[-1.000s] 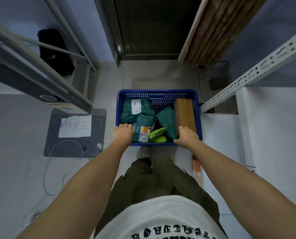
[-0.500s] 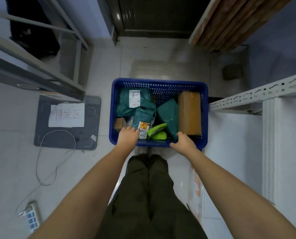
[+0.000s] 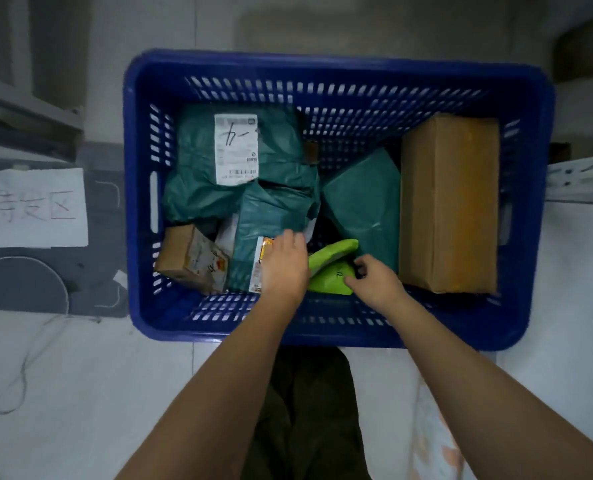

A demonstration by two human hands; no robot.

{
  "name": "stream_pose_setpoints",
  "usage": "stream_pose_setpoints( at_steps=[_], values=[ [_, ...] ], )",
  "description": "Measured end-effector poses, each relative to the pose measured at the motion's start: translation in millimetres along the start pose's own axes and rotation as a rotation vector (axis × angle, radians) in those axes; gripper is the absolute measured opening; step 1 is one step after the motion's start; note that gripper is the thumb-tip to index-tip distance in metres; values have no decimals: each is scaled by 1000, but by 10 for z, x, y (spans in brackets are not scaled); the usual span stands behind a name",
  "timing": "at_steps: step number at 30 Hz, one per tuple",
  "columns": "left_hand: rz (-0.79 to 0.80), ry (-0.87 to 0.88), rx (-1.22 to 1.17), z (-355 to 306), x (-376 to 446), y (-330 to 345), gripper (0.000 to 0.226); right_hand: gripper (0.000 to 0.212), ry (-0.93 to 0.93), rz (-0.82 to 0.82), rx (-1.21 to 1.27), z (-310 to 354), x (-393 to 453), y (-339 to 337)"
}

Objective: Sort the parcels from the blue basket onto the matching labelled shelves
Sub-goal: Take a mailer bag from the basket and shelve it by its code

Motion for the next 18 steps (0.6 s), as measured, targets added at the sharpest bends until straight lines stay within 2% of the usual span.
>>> stream_pose_setpoints(
  at_steps=[1,3,5,7,9,10,13,14,18],
  values=[
    [-150,-106,-96,45,52,78,33,46,-24,-11,36,14,121,87],
    [-389,-367,-354,172,135,168,42,36,-87,-68,137,78,308,246],
    [-496,-523,-535,342,208,231,58,32,-121,-172,282,199,434,371],
    [-542,-535,-540,532,285,238,67,35,-117,-209,440,364,543,453],
    [-525,-510,-523,711,349,220,71,43,-116,-131,562,521,634,522],
    [-485,-509,-589,790,384,221,72,47,-133,-84,568,580,659,552],
    [-275,-519,-1070,898,434,187,69,49,-163,-24,495,673,703,585],
    [-226,-526,-1165,903,428,153,69,49,-158,-19,481,688,704,573],
    [-154,-549,-1271,885,396,-52,70,37,-105,11,532,722,632,462]
  ],
)
Point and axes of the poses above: each hand's wrist, its own x-axis towards the middle knuckle, its own y-axis out of the palm, z = x × y, the point moved 1 cm from there along x, towards the middle knuckle, and after that the axes turned 13 degrees about -x, right-handed, at the moved point
